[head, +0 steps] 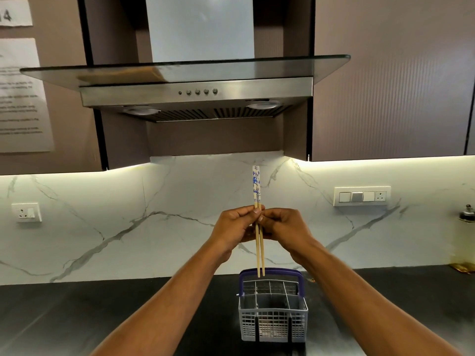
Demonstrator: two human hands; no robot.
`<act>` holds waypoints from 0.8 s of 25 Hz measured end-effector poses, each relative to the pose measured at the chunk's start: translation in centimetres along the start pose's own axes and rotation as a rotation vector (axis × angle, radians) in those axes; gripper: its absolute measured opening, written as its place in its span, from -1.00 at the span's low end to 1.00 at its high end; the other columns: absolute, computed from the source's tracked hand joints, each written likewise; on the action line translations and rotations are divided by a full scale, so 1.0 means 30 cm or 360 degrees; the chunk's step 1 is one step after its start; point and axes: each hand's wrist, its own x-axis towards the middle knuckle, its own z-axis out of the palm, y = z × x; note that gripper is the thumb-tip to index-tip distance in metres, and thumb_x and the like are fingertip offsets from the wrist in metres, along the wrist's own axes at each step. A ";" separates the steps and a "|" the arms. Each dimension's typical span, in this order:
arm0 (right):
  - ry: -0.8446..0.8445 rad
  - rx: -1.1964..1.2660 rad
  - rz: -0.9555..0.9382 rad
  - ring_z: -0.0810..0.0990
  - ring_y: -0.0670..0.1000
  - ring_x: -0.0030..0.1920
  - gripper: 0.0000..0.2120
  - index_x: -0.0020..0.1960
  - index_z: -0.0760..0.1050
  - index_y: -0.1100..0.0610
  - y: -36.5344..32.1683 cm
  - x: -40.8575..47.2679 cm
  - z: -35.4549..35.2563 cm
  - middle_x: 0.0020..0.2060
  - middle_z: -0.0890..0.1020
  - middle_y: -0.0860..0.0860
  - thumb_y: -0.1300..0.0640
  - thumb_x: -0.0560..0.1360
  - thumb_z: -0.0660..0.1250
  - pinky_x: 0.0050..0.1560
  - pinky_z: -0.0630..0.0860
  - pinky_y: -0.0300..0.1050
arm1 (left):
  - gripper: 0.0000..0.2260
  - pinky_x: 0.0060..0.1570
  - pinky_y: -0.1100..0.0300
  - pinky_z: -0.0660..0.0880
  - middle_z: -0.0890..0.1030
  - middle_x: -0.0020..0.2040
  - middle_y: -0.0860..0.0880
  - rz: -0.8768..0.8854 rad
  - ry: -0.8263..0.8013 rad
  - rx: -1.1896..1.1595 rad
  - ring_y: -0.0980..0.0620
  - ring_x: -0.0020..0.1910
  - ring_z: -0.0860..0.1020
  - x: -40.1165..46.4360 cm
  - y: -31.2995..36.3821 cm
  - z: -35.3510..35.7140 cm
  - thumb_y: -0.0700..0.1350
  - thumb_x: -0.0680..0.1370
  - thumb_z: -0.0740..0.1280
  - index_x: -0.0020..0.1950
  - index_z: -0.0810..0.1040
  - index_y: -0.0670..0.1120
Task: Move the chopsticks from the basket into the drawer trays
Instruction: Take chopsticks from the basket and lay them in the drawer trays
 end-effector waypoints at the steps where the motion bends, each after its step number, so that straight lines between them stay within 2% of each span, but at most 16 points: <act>1: -0.0005 -0.0004 -0.0002 0.74 0.15 -0.14 -0.85 -0.04 0.68 0.23 0.002 0.000 0.001 -0.16 0.73 0.20 0.27 0.58 0.32 -0.05 0.68 -0.07 | -0.82 0.08 0.01 0.64 0.73 0.02 -0.05 0.0028 0.0013 0.0033 -0.08 0.00 0.70 -0.002 0.002 0.000 -0.07 0.60 0.33 0.14 0.69 0.02; 4: -0.0014 0.0003 -0.0004 0.74 0.15 -0.13 -0.86 -0.01 0.67 0.23 0.005 -0.001 0.003 -0.14 0.73 0.20 0.25 0.57 0.33 0.01 0.68 0.00 | -0.81 0.05 0.05 0.65 0.72 0.03 -0.06 0.0058 0.0034 0.0072 -0.06 -0.02 0.71 -0.008 0.004 -0.002 -0.07 0.61 0.31 0.16 0.68 0.01; 15: 0.0026 -0.0033 0.0025 0.74 0.14 -0.15 -0.82 -0.04 0.68 0.24 -0.013 -0.002 0.000 -0.17 0.73 0.19 0.21 0.59 0.31 0.02 0.67 0.01 | -0.77 0.02 0.08 0.66 0.72 0.00 -0.10 0.0058 0.0048 0.0123 -0.07 -0.05 0.71 -0.003 0.002 0.006 -0.06 0.64 0.26 0.21 0.66 -0.02; 20: 0.0054 -0.0070 0.0038 0.74 0.12 -0.16 -0.80 -0.04 0.67 0.23 -0.017 0.000 0.001 -0.18 0.73 0.18 0.22 0.61 0.27 0.00 0.68 -0.03 | -0.75 0.07 0.00 0.64 0.71 -0.02 -0.12 0.0059 0.0088 0.0174 -0.08 -0.06 0.71 0.003 -0.002 0.014 -0.05 0.66 0.22 0.19 0.66 -0.05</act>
